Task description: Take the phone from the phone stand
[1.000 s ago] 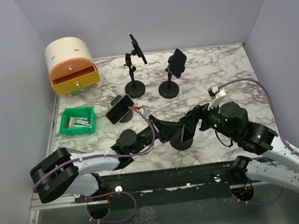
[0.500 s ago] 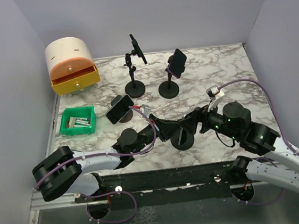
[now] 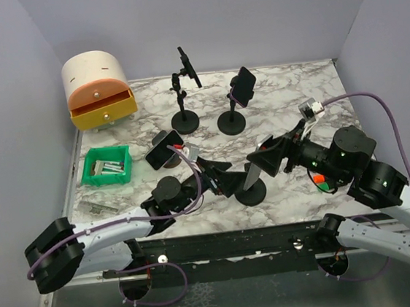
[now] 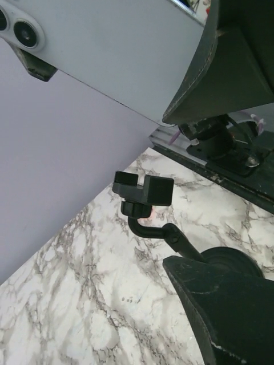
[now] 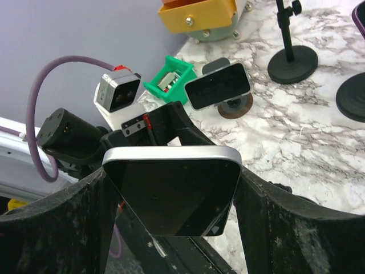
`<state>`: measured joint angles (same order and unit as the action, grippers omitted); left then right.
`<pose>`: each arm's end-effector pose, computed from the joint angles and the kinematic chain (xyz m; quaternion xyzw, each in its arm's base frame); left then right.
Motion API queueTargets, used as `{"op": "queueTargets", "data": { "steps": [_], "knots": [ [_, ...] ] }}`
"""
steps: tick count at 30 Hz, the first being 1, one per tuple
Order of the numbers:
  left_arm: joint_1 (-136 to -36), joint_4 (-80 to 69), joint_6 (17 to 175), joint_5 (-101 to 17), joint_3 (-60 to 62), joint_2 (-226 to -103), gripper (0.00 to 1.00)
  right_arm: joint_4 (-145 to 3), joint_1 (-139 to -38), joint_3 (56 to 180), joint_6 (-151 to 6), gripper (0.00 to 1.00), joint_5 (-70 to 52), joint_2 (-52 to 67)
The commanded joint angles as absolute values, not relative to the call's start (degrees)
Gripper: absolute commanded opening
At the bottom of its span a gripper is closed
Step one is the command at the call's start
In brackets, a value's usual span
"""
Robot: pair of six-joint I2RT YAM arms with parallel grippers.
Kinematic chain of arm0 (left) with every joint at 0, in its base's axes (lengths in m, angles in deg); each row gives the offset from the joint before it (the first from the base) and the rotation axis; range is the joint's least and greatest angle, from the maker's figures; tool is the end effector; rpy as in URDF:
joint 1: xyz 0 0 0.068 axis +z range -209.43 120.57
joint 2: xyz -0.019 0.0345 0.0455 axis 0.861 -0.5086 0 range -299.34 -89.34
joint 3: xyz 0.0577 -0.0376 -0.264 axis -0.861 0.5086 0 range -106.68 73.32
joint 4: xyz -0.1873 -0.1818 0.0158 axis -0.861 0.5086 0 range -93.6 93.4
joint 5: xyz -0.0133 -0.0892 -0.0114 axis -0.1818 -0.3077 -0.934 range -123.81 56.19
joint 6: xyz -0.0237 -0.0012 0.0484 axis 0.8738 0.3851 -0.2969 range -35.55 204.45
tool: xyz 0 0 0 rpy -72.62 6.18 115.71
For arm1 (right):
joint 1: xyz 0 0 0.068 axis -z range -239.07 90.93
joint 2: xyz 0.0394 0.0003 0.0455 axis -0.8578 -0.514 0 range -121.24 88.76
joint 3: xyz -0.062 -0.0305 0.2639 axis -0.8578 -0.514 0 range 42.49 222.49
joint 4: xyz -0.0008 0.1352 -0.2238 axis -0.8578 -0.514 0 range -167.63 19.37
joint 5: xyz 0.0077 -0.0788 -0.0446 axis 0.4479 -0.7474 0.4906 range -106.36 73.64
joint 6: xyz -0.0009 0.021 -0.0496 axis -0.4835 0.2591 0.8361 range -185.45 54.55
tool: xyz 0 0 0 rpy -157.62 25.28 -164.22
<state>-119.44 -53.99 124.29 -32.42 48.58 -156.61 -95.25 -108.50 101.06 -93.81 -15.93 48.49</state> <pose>0.1245 -0.2140 0.2505 0.1061 0.6484 -0.5717 0.4914 0.0917 0.1075 0.4061 -0.1387 0.7319 0.4210 0.5175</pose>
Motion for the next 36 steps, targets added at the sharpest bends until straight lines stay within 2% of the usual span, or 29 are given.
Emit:
{"op": "queueTargets", "data": {
  "steps": [1,8,12,17,22,30,36],
  "knots": [
    [-119.3,-43.0,122.6,-25.5,47.8,-147.5,0.99,-97.5,-108.6,106.0,-92.5,0.00,-13.5,48.1],
    [-119.3,-30.9,116.0,-11.6,49.5,-128.8,0.99,-96.8,-108.6,108.8,-92.2,0.00,-14.8,44.8],
    [-119.3,-30.2,105.9,-23.8,46.3,-124.7,0.99,-94.2,-108.6,109.7,-93.0,0.00,-14.3,41.0],
    [-119.3,-16.2,101.1,-36.9,33.2,-130.9,0.96,-91.6,-108.6,111.3,-94.5,0.00,-14.9,37.5],
    [-119.3,-0.4,98.5,-39.3,21.2,-140.6,0.84,-89.8,-108.6,112.2,-96.8,0.00,-16.0,35.7],
    [-119.3,-1.3,97.8,-40.0,19.8,-143.2,0.72,-92.2,-108.6,114.5,-99.0,0.00,-18.6,33.0],
    [-119.3,-2.5,97.5,-39.1,19.8,-143.2,0.53,-92.8,-108.6,115.2,-99.4,0.00,-18.9,32.5]
  ]
}}
